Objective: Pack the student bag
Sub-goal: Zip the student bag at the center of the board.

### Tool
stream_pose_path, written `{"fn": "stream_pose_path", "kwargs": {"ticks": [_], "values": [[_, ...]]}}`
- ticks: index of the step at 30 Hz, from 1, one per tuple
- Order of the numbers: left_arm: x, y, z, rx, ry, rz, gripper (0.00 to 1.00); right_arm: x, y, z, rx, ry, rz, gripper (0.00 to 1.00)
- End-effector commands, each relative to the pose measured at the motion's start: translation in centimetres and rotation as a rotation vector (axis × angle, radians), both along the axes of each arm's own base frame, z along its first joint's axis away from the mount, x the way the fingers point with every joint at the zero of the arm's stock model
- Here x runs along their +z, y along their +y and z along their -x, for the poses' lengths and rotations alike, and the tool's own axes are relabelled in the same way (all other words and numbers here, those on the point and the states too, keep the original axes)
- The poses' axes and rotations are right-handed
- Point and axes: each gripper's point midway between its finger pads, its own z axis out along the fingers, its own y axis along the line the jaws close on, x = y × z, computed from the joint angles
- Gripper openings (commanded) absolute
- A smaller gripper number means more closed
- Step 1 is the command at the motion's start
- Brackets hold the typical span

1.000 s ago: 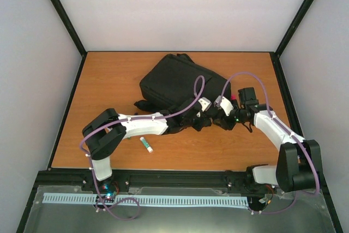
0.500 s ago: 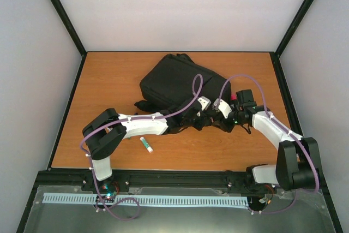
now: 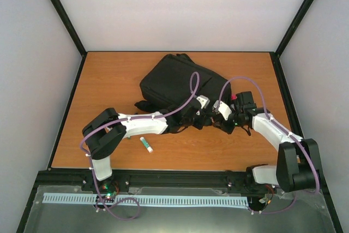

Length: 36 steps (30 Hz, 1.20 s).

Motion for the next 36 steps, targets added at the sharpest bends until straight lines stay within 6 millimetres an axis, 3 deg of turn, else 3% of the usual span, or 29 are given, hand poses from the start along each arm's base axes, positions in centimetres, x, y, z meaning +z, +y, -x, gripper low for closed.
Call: {"fn": "stream_pose_path", "kwargs": {"ticks": [1,8,18,26,36], "values": [[3.3,-2.2,-0.9,0.015,0.002,0.132,0.01,0.6,0.9,-1.5,0.008,-0.033,-0.037,0.3],[2.8,-2.3,-1.0,0.021,0.015,0.129,0.01,0.8,1.8,-2.5,0.004,-0.04,-0.052,0.28],[2.3,-1.9,-0.9,0.025,0.016,0.113,0.01,0.0,1.5,-3.9,-0.062,-0.04,-0.009,0.15],[2.6,-1.8,-0.9,0.027,0.009,0.115,0.01,-0.9,1.1,-4.0,-0.082,-0.017,0.017,0.19],[2.3,-1.4,-0.8,0.028,0.003,0.092,0.01,-0.4,0.7,-3.8,-0.081,-0.023,0.045,0.04]]}}
